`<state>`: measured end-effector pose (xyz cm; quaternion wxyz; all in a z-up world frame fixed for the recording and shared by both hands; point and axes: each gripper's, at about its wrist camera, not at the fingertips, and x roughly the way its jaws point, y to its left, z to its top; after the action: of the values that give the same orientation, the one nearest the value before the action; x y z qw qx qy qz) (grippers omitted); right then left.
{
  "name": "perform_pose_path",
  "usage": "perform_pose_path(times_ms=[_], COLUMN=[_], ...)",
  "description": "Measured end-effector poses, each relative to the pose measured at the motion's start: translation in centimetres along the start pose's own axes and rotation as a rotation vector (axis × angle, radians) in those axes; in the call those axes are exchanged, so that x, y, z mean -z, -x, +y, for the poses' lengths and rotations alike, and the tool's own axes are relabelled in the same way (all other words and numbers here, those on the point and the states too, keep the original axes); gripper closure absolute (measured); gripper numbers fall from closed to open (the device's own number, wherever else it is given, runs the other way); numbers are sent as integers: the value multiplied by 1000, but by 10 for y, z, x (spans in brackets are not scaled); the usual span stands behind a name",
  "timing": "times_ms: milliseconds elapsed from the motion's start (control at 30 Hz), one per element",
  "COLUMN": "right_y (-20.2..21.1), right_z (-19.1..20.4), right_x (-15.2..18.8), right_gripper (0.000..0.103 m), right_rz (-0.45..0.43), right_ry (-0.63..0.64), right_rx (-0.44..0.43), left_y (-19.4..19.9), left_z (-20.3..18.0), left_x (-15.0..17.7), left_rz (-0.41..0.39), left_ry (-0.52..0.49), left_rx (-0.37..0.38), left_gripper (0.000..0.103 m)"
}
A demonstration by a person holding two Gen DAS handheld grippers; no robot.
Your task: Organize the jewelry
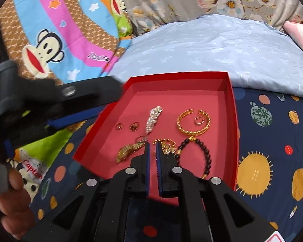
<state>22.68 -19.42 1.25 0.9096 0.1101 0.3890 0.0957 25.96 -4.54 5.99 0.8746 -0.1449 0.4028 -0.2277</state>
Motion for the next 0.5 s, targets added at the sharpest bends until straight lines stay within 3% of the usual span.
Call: perform_pose_path(times_ms=[133, 233, 500], right_y=[-6, -8, -5], right_z=[-9, -15, -20], right_x=[3, 8, 17], right_gripper=[70, 69, 68], right_rz=[12, 23, 37], right_ry=[-13, -27, -51], right_rx=[35, 57, 73], left_y=[0, -10, -26], left_z=[13, 23, 38], left_x=[5, 15, 38], left_rz=[-32, -14, 46], left_ry=[-37, -91, -104], left_rx=[-155, -272, -312], left_gripper=[38, 40, 44])
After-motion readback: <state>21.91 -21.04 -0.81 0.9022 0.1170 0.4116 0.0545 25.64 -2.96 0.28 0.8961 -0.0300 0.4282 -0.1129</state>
